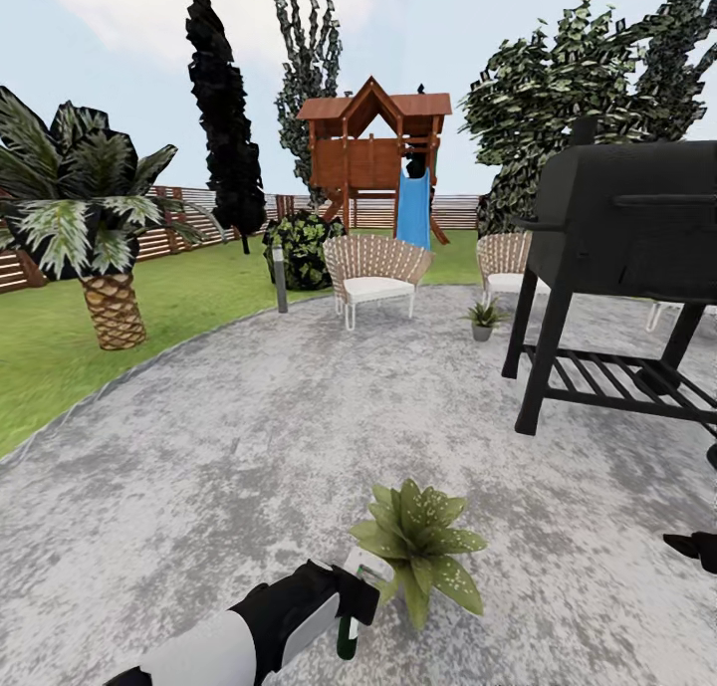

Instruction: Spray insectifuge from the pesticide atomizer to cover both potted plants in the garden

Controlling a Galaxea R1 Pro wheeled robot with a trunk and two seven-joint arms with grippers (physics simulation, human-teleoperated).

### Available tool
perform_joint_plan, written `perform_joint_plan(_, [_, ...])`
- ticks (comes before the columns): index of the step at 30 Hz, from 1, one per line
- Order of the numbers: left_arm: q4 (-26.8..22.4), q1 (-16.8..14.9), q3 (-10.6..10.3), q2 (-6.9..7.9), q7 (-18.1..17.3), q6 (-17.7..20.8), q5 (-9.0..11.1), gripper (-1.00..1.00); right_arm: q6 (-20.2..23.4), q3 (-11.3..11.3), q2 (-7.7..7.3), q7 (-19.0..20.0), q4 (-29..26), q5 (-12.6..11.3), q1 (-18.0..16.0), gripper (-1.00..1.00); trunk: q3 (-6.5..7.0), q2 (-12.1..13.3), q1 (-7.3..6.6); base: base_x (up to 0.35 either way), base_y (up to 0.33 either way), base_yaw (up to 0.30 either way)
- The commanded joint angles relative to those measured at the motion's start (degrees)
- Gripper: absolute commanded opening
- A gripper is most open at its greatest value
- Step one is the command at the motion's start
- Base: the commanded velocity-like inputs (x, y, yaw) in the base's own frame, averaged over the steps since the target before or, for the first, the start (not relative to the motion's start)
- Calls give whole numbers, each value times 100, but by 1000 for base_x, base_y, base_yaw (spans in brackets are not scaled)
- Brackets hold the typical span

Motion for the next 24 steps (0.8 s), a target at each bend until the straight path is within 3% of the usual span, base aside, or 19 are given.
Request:
perform_joint_plan(1, [0,0,8,1,150,-25,31,-100,-60,28,12,1,0,1,0,100,0,0,0,0,0,-22])
perform_joint_plan(6, [-65,0,262,18,241,-59,33,-100,-132,194,19,-4,0,1,0,100,0,0,0,0,0,-4])
perform_joint_plan(19, [-26,0,302,27,252,-50,46,-100,-135,202,13,-4,0,1,0,100,0,0,0,0,0,0])
perform_joint_plan(20, [-33,0,483,38,257,-52,141,-100,-135,202,17,-5,0,1,0,100,0,0,0,0,0,0])
perform_joint_plan(22, [-27,7,1056,50,233,-31,423,-100,-135,202,19,-7,0,1,0,100,0,0,0,0,0,0])
perform_joint_plan(24, [8,8,1276,54,217,-3,519,-100,-135,205,19,-3,0,1,0,100,-36,-80,44,0,0,0])
